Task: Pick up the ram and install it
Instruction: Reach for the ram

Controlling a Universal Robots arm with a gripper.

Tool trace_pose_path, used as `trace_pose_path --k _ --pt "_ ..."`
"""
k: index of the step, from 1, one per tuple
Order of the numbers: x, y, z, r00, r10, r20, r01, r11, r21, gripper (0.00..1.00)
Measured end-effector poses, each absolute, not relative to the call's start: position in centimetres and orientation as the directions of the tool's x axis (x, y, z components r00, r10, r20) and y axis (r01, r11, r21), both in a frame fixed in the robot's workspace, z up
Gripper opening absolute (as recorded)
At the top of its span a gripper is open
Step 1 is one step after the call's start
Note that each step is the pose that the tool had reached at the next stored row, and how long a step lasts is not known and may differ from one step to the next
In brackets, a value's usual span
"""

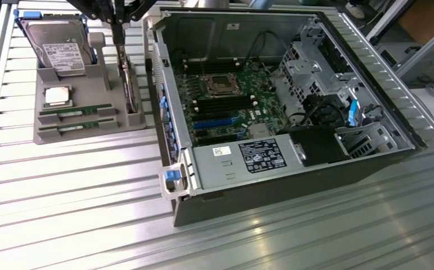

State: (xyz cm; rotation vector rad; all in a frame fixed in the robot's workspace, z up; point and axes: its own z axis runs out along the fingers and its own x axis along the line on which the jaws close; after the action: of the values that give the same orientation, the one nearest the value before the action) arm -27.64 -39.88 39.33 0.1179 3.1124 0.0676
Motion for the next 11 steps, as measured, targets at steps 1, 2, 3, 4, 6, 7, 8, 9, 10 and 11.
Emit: trace_pose_path --k 1,2,3,4,6,7,8,9,10,11 --pt "-27.8 -39.9 39.3 -0.997 0.076 -0.024 0.075 0.996 0.044 0.11" --pt "-28.0 -39.9 39.3 -0.997 0.076 -0.024 0.075 0.996 0.044 0.11" --pt "-28.2 -39.9 39.3 -0.997 0.076 -0.024 0.075 0.996 0.044 0.11" --pt "-28.3 -39.9 39.3 -0.997 0.076 -0.025 0.075 0.996 0.044 0.11" --pt "-28.6 -39.9 39.3 -0.997 0.076 -0.025 0.075 0.996 0.044 0.11" --pt "-28.6 -39.9 39.3 -0.997 0.076 -0.025 0.075 0.996 0.044 0.11" --pt "-28.8 -39.9 39.3 -0.997 0.076 -0.025 0.075 0.996 0.044 0.11" --pt "-28.9 -39.9 39.3 -0.997 0.076 -0.025 0.075 0.996 0.044 0.11" --pt "-29.1 -39.9 39.3 -0.997 0.076 -0.024 0.075 0.996 0.044 0.11" --pt "-29.2 -39.9 39.3 -0.997 0.076 -0.025 0.075 0.996 0.044 0.11"
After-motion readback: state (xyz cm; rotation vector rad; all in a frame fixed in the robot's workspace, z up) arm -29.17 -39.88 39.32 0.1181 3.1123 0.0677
